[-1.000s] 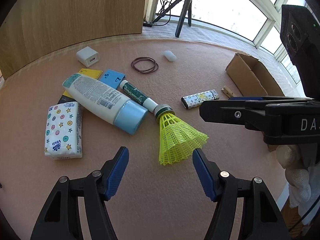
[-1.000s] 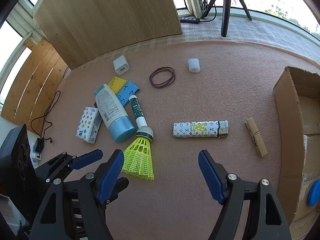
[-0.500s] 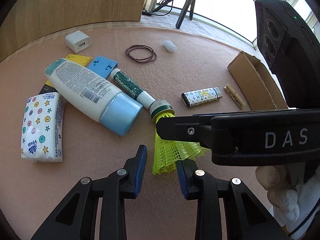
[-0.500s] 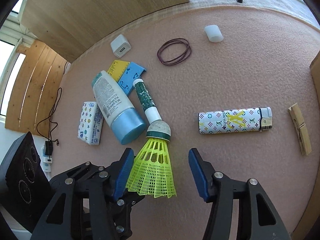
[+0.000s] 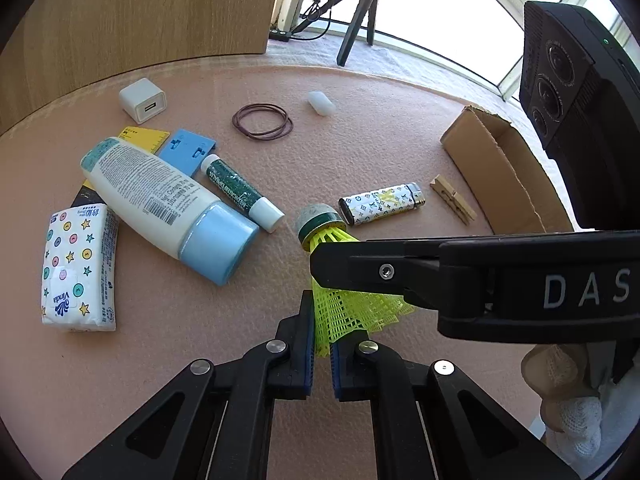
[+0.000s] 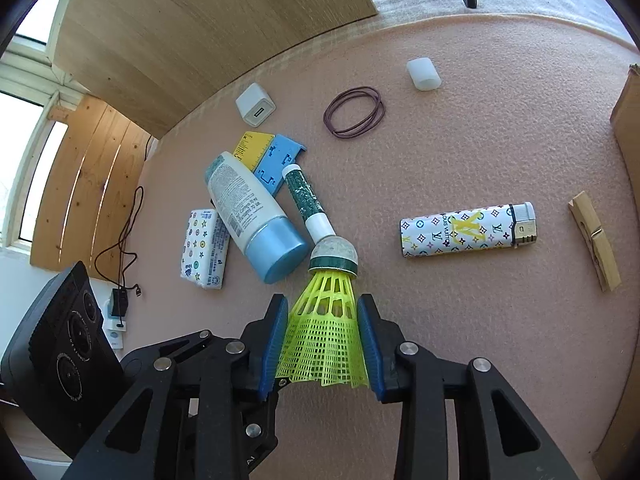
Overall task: Organize objects
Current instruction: 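Carry the shuttlecock into the cardboard box and open the right tool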
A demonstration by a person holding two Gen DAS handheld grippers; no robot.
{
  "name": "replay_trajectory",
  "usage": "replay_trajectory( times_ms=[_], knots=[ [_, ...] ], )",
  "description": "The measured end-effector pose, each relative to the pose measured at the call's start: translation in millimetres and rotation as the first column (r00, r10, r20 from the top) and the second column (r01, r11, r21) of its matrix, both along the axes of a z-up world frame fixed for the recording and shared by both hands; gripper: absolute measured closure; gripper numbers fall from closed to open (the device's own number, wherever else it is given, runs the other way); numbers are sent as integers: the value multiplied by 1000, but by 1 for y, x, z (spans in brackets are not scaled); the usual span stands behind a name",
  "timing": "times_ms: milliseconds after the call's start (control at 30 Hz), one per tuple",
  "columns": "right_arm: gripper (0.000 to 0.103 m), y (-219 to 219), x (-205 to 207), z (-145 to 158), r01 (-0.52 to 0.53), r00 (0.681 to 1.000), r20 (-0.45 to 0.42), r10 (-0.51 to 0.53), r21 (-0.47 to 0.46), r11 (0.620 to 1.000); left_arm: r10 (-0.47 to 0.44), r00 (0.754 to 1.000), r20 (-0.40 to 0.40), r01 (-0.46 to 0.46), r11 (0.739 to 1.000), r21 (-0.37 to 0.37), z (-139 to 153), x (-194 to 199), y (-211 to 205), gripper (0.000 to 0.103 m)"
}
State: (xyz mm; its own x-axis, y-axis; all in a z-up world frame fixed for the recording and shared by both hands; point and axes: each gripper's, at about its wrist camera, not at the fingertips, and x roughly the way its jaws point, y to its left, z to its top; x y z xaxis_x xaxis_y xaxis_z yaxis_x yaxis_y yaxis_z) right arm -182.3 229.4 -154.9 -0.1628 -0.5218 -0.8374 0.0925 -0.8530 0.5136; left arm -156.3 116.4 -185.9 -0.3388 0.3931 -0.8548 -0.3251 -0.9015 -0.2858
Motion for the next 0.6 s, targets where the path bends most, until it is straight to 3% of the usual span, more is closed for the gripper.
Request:
replay_trajectory(
  times_ms=[367,600],
  knots=[
    [70,61,15,52,96,990,-109,-94,11,995,-115,988,-103,116,993,1,52,-1,61,97],
    [70,112,23,71,182,972,-158,-175,25,983,-197,971,-138,200,980,12,69,-5,119,97]
  ],
)
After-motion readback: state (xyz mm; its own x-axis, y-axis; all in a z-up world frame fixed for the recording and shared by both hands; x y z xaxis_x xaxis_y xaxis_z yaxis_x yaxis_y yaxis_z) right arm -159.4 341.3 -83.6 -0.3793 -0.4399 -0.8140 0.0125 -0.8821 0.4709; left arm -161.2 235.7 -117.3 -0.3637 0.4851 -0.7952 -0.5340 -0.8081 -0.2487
